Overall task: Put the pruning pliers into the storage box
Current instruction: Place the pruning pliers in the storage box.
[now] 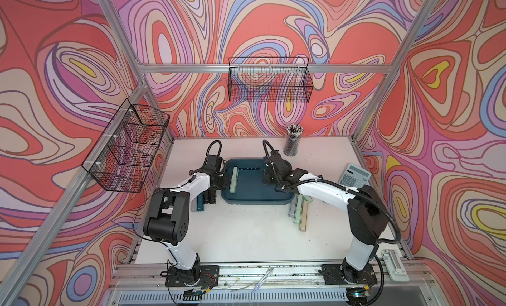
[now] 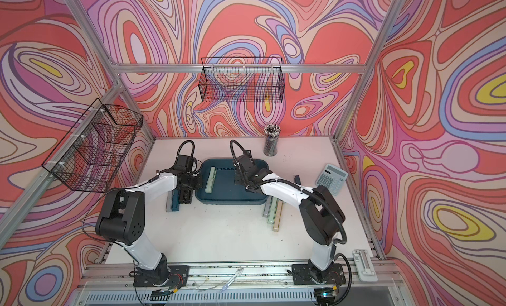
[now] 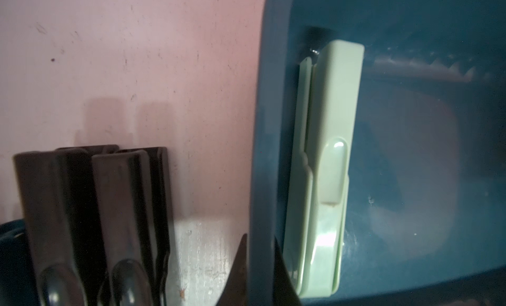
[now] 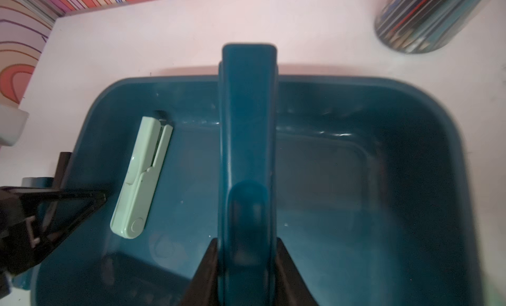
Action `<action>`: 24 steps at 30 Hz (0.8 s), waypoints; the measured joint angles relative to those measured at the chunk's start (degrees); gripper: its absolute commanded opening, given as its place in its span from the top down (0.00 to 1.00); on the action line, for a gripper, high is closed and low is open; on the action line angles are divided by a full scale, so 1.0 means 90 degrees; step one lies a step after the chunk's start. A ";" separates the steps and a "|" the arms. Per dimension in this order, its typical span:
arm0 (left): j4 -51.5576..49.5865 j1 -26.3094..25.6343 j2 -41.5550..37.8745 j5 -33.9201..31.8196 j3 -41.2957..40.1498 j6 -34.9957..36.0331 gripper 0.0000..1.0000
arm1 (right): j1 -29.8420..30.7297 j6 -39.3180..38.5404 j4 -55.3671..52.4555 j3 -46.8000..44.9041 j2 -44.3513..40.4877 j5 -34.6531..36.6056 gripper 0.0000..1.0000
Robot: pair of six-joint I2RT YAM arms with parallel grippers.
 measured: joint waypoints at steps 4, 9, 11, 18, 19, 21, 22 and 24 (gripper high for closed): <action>0.0000 0.0000 0.0000 0.0022 -0.0002 -0.0036 1.00 | 0.0318 0.0529 -0.0007 0.0537 0.0884 0.0141 0.84; 0.0000 0.0000 -0.0002 0.0044 -0.0005 -0.0046 1.00 | 0.0464 0.1151 0.0095 0.1030 0.1661 0.0090 0.83; -0.0002 0.0000 -0.0002 0.0041 -0.0015 -0.0044 1.00 | 0.0464 0.1348 0.0175 0.1214 0.1860 0.0061 0.82; -0.0002 0.0000 -0.0012 0.0044 -0.0044 -0.0058 1.00 | 0.0464 0.1702 0.0571 0.2016 0.2528 -0.0226 0.82; 0.0000 0.0000 -0.0012 0.0044 -0.0053 -0.0066 1.00 | 0.0469 0.1724 0.0614 0.2081 0.2586 -0.0279 0.81; 0.0000 0.0000 -0.0012 0.0044 -0.0058 -0.0070 1.00 | 0.0474 0.1753 0.0629 0.2161 0.2647 -0.0386 0.80; 0.0000 0.0000 -0.0012 0.0044 -0.0058 -0.0083 1.00 | 0.0478 0.1768 0.0648 0.2181 0.2671 -0.0435 0.79; 0.0000 0.0000 -0.0012 0.0044 -0.0058 -0.0087 1.00 | 0.0481 0.1787 0.0695 0.2227 0.2715 -0.0522 0.77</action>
